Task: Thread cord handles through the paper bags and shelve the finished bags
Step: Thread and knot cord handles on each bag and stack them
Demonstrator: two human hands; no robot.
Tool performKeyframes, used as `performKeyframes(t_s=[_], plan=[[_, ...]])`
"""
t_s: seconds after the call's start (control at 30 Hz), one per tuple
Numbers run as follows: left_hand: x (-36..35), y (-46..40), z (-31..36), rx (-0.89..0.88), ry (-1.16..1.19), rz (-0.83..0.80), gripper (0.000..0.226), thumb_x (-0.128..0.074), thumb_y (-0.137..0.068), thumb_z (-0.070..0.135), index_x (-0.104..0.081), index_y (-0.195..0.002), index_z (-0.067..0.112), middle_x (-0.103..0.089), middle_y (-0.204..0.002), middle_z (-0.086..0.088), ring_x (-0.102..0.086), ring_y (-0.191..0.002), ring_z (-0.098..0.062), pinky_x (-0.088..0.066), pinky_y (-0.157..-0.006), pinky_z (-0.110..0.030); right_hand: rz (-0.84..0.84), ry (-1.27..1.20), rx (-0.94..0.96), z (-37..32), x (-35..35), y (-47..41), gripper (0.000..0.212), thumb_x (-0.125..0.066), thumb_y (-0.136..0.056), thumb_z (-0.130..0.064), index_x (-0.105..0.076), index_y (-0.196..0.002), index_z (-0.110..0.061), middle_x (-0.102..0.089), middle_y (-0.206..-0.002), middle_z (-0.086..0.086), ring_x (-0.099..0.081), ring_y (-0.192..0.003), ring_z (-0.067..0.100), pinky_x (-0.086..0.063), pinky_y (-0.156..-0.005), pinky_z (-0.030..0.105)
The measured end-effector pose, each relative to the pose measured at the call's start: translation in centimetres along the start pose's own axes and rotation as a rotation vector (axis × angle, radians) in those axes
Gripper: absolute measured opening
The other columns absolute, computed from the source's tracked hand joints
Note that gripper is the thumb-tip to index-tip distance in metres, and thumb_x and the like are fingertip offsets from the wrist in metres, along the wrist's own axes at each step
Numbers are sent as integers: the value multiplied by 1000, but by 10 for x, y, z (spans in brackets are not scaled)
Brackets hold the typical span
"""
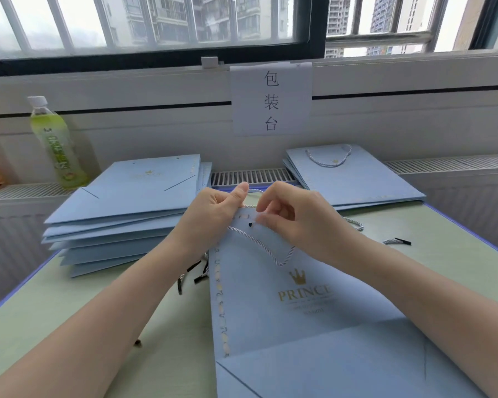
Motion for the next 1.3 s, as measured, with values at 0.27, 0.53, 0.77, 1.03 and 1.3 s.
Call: performKeyframes(t_s=[0.27, 0.53, 0.77, 1.03, 1.3], plan=[[3, -2, 8, -38, -81, 22, 62, -52, -94, 40, -47, -68, -16, -44, -66, -12, -36, -58, -24, -37, -68, -31, -1, -1128, -451, 13, 21, -1, 13, -58, -84, -18, -61, -96, -12, -50, -64, -1, -47, -54, 9, -46, -51, 21], [8, 1, 5, 115, -281, -97, 32, -64, -88, 30, -73, -82, -1, -69, -84, -22, -55, -66, -16, -43, -64, -21, 143, -1318, -545, 30, 36, -4, 19, -41, -94, -2, -55, -104, -5, -41, -69, 0, -27, -44, 3, -23, -32, 10], [0, 1, 9, 17, -687, -69, 33, -54, -94, 36, -54, -72, 10, -49, -63, 1, -44, -60, -11, -33, -55, -25, 331, -293, -423, 42, 68, -1, 14, -55, -93, -11, -63, -85, -19, -60, -72, -3, -47, -44, -4, -34, -48, 10], [-21, 9, 24, -256, -239, -36, 47, -35, -96, 54, -61, -87, 15, -66, -82, 1, -62, -81, -18, -49, -75, -29, 122, -143, -88, -6, 30, -4, 11, -62, -89, -8, -65, -84, -18, -64, -73, -11, -50, -53, -3, -36, -55, 9], [-23, 15, 33, -182, 296, -61, 39, -40, -91, 34, -63, -87, 3, -32, -46, 6, -28, -42, -10, -28, -43, -17, 217, 187, 0, 9, 44, -4, 6, -59, -92, -20, -65, -91, -20, -58, -65, -13, -51, -58, 4, -42, -59, 24]])
Point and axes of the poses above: each hand's wrist, its own y-axis away from the middle knuckle, its own x-axis out of the back of the hand, z = x × y, the point moved 7 cm from there along -y, towards the middle knuckle
